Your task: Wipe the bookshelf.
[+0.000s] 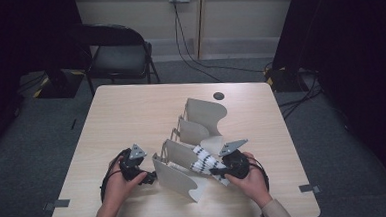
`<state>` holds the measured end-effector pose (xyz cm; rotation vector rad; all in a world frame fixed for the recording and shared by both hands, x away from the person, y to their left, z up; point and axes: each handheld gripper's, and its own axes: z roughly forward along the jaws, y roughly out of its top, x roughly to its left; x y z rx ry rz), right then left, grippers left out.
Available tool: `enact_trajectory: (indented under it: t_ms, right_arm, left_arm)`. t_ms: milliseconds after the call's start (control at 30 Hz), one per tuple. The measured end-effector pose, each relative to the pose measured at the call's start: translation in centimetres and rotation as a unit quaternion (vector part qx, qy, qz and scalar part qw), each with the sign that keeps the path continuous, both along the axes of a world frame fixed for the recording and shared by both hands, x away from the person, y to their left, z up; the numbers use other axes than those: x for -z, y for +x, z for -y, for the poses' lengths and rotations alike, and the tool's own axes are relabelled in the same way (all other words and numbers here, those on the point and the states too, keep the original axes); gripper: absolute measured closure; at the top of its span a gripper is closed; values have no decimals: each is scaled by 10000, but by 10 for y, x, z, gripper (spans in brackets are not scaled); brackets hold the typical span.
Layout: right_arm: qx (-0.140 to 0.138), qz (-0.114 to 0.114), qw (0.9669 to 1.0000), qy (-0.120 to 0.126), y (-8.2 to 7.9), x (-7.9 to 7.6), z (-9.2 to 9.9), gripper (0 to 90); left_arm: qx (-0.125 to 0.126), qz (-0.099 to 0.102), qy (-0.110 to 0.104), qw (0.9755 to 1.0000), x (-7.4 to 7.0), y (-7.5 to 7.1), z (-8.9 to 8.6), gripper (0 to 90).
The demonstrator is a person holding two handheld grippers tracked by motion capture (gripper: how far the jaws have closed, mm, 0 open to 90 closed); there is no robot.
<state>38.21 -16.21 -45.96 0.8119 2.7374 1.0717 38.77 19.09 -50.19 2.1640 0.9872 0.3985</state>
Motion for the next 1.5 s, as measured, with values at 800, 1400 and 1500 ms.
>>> enact_trajectory:
  t_ms: [800,1400,1500]
  right_arm:
    - [-403,631,9958,518,2,-79,-18,791]
    - [-581,332,9971,356,1,-47,-29,790]
    - [-591,285,9972,351,1,-42,-29,790]
  left_arm:
    - [28,0,42,10000,0,0,0,0]
    - [30,0,42,10000,0,0,0,0]
    - [30,1,41,10000,0,0,0,0]
